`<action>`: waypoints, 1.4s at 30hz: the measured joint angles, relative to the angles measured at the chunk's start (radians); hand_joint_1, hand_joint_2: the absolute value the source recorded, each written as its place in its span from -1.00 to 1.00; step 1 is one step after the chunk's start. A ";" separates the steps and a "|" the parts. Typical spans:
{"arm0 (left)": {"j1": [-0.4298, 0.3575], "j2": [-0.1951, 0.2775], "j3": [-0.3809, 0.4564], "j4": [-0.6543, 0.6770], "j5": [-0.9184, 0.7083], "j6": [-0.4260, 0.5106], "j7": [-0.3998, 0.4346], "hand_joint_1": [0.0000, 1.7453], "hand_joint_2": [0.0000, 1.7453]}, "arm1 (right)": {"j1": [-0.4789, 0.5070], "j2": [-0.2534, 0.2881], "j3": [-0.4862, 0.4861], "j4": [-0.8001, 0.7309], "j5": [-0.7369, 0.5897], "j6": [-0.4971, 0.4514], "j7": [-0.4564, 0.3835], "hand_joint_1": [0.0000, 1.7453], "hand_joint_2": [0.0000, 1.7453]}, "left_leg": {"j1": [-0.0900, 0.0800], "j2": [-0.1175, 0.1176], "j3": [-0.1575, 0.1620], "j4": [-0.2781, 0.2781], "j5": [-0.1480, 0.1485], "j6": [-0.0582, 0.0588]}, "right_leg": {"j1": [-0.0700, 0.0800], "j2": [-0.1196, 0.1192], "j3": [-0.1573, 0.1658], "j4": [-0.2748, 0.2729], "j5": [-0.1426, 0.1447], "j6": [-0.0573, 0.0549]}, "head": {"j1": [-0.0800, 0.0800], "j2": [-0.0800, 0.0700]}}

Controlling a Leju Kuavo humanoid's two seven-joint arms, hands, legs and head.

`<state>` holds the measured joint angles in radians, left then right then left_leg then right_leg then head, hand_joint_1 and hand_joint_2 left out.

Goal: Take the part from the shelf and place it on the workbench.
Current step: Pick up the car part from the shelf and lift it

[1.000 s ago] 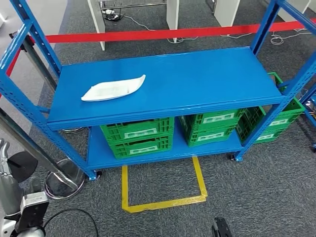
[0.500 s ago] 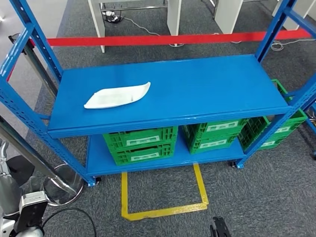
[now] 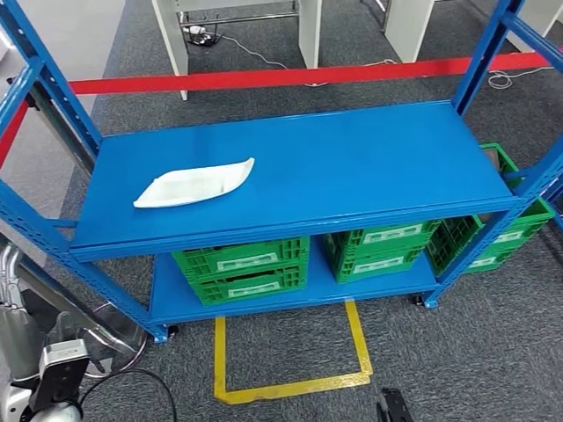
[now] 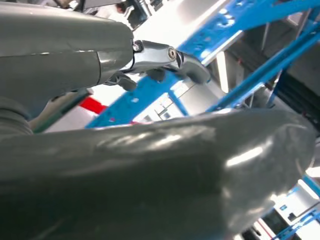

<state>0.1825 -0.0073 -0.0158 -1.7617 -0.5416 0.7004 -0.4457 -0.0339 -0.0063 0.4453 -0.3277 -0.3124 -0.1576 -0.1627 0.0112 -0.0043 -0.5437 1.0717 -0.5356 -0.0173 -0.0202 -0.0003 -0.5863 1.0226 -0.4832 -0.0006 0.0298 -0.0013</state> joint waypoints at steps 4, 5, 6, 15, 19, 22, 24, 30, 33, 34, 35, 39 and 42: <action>0.001 0.005 -0.004 0.000 -0.002 0.000 0.002 -1.00 -1.00 | 0.000 0.000 -0.007 0.000 -0.003 -0.001 0.000 -1.00 -1.00 | 0.000 0.000 -0.118 0.204 -0.089 -0.005 | 0.007 0.001 0.019 0.000 -0.018 -0.012 | -0.001 0.000; 0.001 0.005 -0.004 0.000 -0.002 0.000 0.002 -1.00 -1.00 | 0.001 0.000 -0.007 0.000 -0.004 0.000 0.000 -1.00 -1.00 | -0.001 0.000 -0.132 0.211 -0.078 -0.002 | 0.010 0.001 0.027 0.000 -0.025 -0.012 | -0.001 0.000; 0.001 0.005 -0.005 0.000 -0.002 0.000 0.002 -1.00 -1.00 | 0.002 0.000 -0.008 0.000 -0.004 0.000 0.000 -1.00 -1.00 | -0.004 0.000 -0.130 0.184 -0.047 0.005 | 0.013 0.002 0.036 0.000 -0.031 -0.013 | -0.001 0.000; 0.001 0.012 -0.011 0.000 -0.003 0.000 0.002 -1.00 -1.00 | -0.003 0.007 -0.014 0.001 -0.005 0.000 0.000 -1.00 -1.00 | -0.021 0.001 -0.030 -0.063 0.072 0.074 | 0.017 0.000 0.071 0.032 -0.073 0.027 | 0.004 0.000; 0.000 0.012 -0.012 0.000 -0.003 0.000 0.002 -1.00 -1.00 | -0.004 0.007 -0.015 0.001 -0.005 0.000 0.000 -1.00 -1.00 | -0.017 0.001 -0.009 -0.067 0.056 0.076 | 0.009 0.001 -0.071 0.237 -0.147 0.048 | 0.005 0.000; 0.002 0.012 -0.012 0.000 -0.003 0.000 0.002 -1.00 -1.00 | 0.002 0.006 -0.016 0.001 -0.005 -0.002 0.000 -1.00 -1.00 | -0.011 -0.002 0.023 -0.066 0.030 0.065 | 0.003 0.000 -0.091 0.180 -0.066 0.056 | 0.006 0.000; 0.002 0.012 -0.012 0.000 -0.003 0.000 0.002 -1.00 -1.00 | 0.002 0.005 -0.016 0.003 -0.005 -0.001 0.000 -1.00 -1.00 | -0.008 -0.001 0.045 -0.064 0.008 0.052 | 0.002 -0.001 -0.060 0.063 0.007 0.056 | 0.007 0.000; -0.002 0.013 -0.014 0.000 -0.003 0.000 0.003 -1.00 -1.00 | 0.002 0.006 -0.017 0.006 -0.008 -0.001 -0.001 -1.00 -1.00 | -0.009 0.002 0.040 -0.010 -0.016 0.021 | 0.003 -0.002 -0.019 0.004 0.013 0.002 | 0.003 0.000; -0.002 0.014 -0.015 0.000 -0.003 0.001 0.005 -1.00 -1.00 | 0.000 0.006 -0.018 0.007 -0.009 0.000 -0.001 -1.00 -1.00 | -0.005 0.002 -0.062 0.160 -0.071 0.008 | 0.001 0.000 0.004 0.000 -0.005 -0.008 | -0.001 0.000; -0.001 0.014 -0.015 0.000 -0.003 0.001 0.005 -1.00 -1.00 | 0.001 0.006 -0.018 0.007 -0.009 0.000 -0.001 -1.00 -1.00 | -0.005 0.002 -0.096 0.205 -0.092 0.006 | 0.002 0.000 0.012 0.000 -0.012 -0.009 | -0.001 0.000; -0.001 0.014 -0.015 0.000 -0.003 0.001 0.006 -1.00 -1.00 | 0.003 0.006 -0.018 0.007 -0.010 0.000 -0.001 -1.00 -1.00 | -0.004 0.002 -0.119 0.224 -0.096 0.006 | 0.002 0.001 0.022 0.000 -0.020 -0.009 | -0.001 0.000; -0.002 0.017 -0.019 0.002 -0.019 -0.009 0.023 -1.00 -1.00 | 0.003 0.007 -0.018 0.008 -0.010 0.003 -0.001 -1.00 -1.00 | -0.009 0.002 -0.096 0.058 0.055 0.025 | 0.004 0.004 0.067 -0.001 -0.052 -0.002 | 0.000 0.000; -0.013 0.049 -0.053 0.011 -0.116 -0.058 0.098 -1.00 -1.00 | 0.000 0.008 -0.019 0.008 -0.011 0.015 -0.002 -1.00 -1.00 | -0.019 0.001 -0.081 -0.007 0.075 0.040 | 0.005 0.003 0.076 -0.003 -0.068 0.017 | -0.003 0.000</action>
<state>0.1698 0.0419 -0.0693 -1.7511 -0.6577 0.6425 -0.3477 -0.0337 0.0020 0.4261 -0.3195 -0.3237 -0.1430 -0.1648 -0.0076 -0.0029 -0.6249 1.0644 -0.4602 0.0231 -0.0149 0.0029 -0.5104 1.0197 -0.5513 0.0169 0.0264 -0.0013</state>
